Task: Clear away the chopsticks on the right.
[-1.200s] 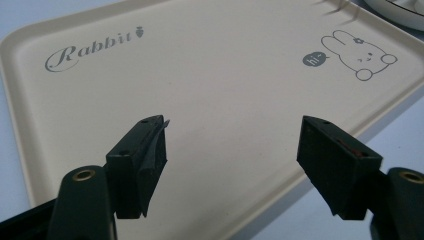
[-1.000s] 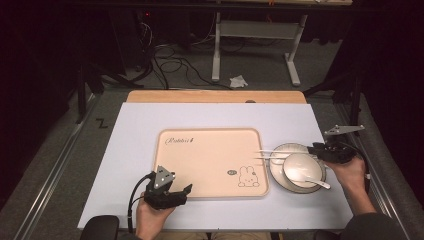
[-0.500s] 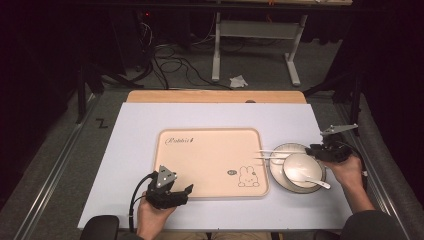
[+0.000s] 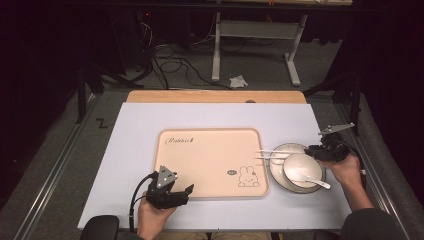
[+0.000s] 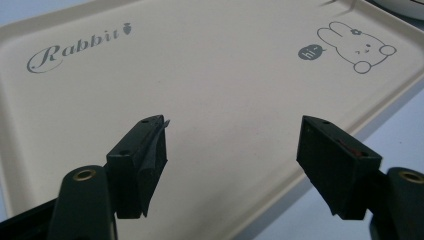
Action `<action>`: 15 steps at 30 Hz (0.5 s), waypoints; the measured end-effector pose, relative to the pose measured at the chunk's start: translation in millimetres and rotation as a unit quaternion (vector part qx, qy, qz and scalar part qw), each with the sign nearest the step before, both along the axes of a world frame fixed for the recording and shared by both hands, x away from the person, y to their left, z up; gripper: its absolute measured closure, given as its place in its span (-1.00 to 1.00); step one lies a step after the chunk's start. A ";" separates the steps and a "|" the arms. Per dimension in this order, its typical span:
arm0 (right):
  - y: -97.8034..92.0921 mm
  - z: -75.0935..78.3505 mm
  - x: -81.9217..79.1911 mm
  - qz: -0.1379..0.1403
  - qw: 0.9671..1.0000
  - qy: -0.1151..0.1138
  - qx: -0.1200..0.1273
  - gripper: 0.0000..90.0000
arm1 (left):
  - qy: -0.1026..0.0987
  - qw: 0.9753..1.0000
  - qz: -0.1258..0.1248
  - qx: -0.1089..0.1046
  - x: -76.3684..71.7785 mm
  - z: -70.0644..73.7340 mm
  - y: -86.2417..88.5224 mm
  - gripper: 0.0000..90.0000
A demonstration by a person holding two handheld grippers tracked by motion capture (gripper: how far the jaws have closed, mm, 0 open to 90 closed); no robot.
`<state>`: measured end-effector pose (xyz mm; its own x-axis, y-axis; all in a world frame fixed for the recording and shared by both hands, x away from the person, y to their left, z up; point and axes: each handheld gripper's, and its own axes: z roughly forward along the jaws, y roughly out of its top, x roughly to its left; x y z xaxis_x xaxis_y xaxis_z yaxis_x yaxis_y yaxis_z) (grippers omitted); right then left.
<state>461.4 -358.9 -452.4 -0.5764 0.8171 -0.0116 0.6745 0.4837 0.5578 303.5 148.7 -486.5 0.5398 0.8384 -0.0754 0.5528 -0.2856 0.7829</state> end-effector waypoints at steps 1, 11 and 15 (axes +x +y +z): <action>0.0 -0.7 0.4 0.000 1.000 0.000 -0.001 0.57 | -0.001 1.000 0.000 0.000 0.0 -0.1 -0.2 -0.37; -2.3 -1.3 1.3 0.006 1.000 0.007 0.005 0.60 | -0.006 1.000 -0.002 0.002 -1.3 1.0 -0.8 -0.37; -2.9 -1.1 1.3 0.007 1.000 0.010 0.006 0.60 | -0.004 1.000 -0.002 0.004 -0.9 0.1 -1.3 -0.37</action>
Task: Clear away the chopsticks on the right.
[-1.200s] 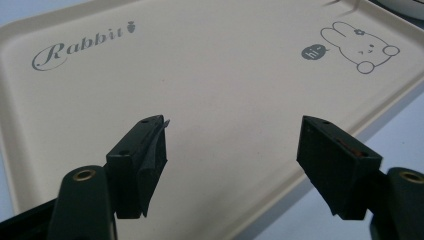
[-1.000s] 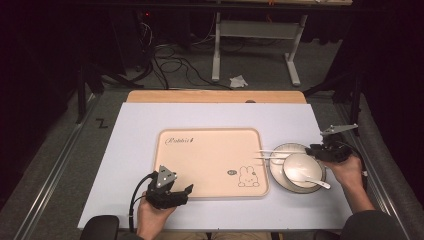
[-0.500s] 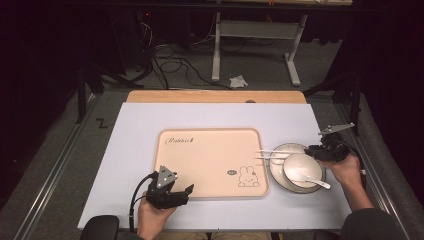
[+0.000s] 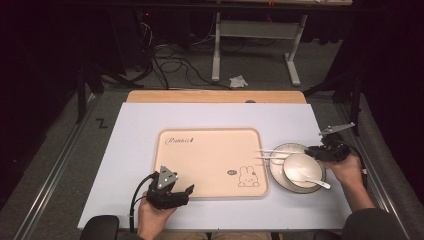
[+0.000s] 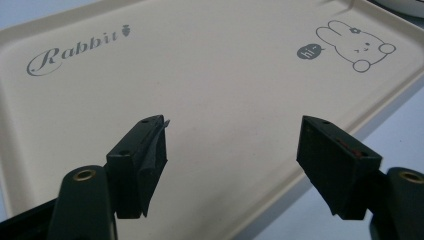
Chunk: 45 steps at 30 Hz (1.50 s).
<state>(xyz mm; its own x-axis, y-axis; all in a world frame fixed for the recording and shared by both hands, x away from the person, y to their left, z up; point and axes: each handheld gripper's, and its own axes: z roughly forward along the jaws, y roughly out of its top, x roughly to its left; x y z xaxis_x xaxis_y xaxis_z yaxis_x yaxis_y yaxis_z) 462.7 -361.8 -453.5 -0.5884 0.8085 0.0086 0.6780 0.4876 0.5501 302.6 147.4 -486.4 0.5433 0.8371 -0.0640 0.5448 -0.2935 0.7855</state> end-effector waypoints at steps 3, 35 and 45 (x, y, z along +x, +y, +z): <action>0.0 -0.5 0.2 0.001 1.000 0.005 0.005 0.60 | 0.001 1.000 -0.002 0.000 0.2 -0.5 -0.4 -0.37; -0.3 -8.9 6.6 0.013 1.000 0.015 -0.024 0.86 | -0.006 1.000 -0.006 0.003 -1.7 0.0 -2.0 -0.37; -0.4 -6.8 5.0 0.012 1.000 0.010 -0.025 0.89 | -0.007 1.000 -0.008 0.002 -1.8 0.2 -2.3 -0.36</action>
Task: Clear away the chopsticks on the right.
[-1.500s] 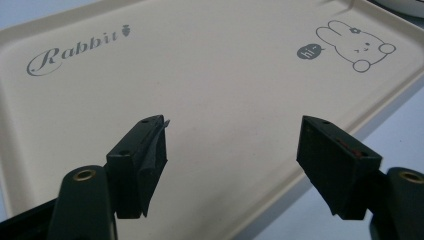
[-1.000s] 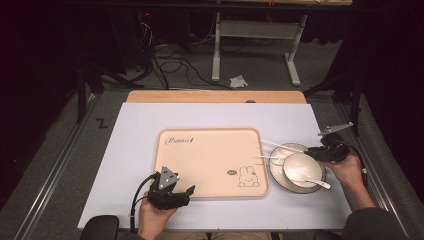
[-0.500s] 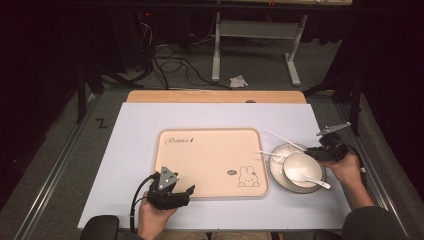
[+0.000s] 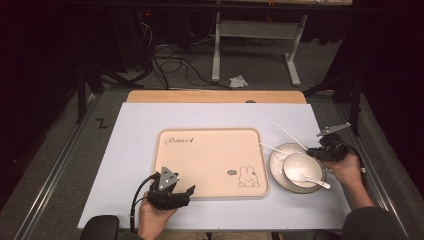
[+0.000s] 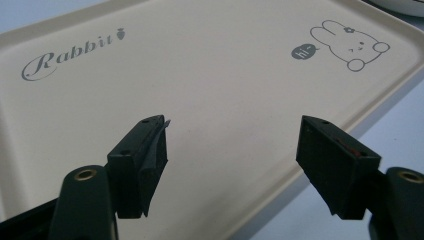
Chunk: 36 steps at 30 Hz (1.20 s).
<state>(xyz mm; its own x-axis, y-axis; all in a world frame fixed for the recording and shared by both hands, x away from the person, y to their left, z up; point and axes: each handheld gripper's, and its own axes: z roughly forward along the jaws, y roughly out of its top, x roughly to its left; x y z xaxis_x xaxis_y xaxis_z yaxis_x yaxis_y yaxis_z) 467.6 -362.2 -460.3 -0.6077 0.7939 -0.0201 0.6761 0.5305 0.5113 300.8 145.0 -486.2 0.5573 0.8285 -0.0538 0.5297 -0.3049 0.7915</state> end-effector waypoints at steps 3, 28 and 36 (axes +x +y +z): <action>-0.5 4.4 -2.9 -0.002 1.000 -0.010 0.006 0.90 | 0.001 1.000 -0.001 -0.004 1.1 -0.1 0.3 -0.35; 13.8 51.8 -67.1 -0.037 0.995 -0.077 0.056 0.90 | 0.006 0.998 -0.059 -0.005 23.6 3.3 -20.7 -0.34; 28.5 60.7 -92.0 -0.048 0.993 -0.084 0.074 0.90 | 0.008 0.997 -0.073 0.004 27.8 6.5 -28.8 -0.32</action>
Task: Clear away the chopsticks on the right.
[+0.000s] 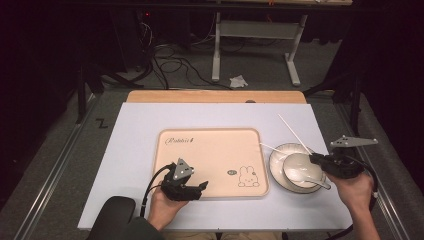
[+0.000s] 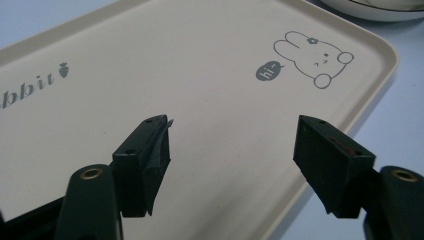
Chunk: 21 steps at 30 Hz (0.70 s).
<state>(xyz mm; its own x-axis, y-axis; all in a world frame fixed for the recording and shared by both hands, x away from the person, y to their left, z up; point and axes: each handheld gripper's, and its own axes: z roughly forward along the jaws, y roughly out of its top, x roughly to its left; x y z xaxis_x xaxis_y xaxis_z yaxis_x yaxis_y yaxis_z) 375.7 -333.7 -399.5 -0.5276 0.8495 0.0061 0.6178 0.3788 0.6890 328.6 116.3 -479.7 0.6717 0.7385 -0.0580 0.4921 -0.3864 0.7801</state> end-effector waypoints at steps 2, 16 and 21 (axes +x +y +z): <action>5.3 0.9 -6.0 -0.001 1.000 -0.003 -0.001 0.90 | 0.002 1.000 -0.001 0.001 1.2 -0.2 -0.6 -0.32; 48.1 0.3 -29.0 0.021 1.000 0.006 0.017 0.90 | -0.006 1.000 -0.001 0.017 1.7 -0.3 -3.8 -0.34; 58.9 -2.5 -26.9 0.025 0.999 0.010 0.021 0.90 | -0.010 1.000 0.001 0.030 0.8 -1.3 -5.3 -0.34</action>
